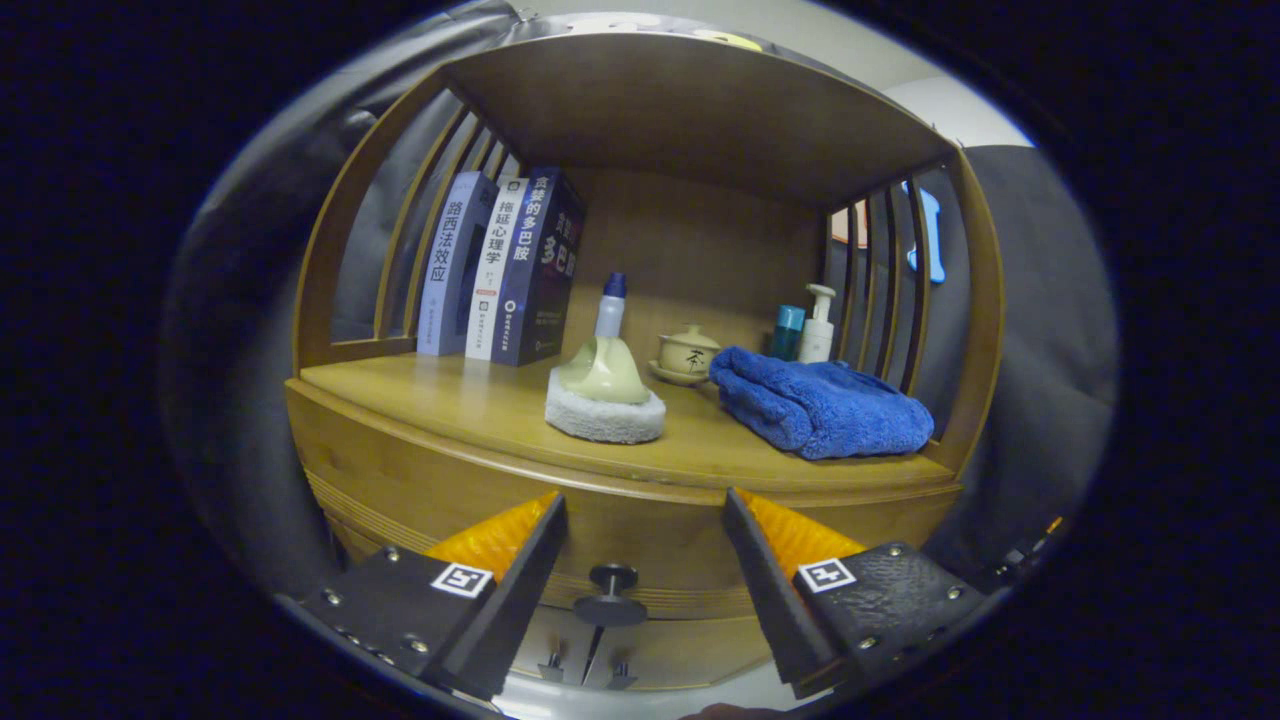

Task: Pull open the drawer, take out the items inside it, and place them on the countertop above the cabinet.

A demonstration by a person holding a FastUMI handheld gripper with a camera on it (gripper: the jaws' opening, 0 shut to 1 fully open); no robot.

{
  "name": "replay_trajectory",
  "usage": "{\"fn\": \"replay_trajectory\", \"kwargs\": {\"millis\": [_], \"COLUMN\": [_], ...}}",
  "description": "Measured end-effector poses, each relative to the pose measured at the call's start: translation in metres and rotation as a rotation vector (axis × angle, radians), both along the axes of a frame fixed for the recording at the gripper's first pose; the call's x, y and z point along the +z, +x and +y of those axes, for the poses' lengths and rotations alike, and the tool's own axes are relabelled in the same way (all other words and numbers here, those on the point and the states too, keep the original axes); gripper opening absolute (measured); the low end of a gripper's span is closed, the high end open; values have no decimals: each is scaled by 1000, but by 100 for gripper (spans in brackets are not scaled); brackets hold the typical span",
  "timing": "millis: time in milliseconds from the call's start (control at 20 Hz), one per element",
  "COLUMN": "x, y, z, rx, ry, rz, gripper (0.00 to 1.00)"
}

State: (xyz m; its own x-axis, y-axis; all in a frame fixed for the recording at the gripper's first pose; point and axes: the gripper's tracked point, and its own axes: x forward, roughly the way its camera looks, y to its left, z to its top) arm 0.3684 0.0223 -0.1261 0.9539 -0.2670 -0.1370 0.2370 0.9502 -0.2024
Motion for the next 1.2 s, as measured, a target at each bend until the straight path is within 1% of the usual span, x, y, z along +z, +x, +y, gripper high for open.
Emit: {"fn": "replay_trajectory", "kwargs": {"millis": [150,350,500,650,1000,1200], "x": [1,24,49,86,182,221], "y": [-3,-22,-38,-51,-86,-112], "z": [2,-5,-13,-30,-96,-155], "rx": [25,46,68,87,99,70], "ry": [24,39,58,69,33,-15], "rz": [15,-23,-55,-105,-244,-318], "gripper": [97,97,97,97,97,97]}}
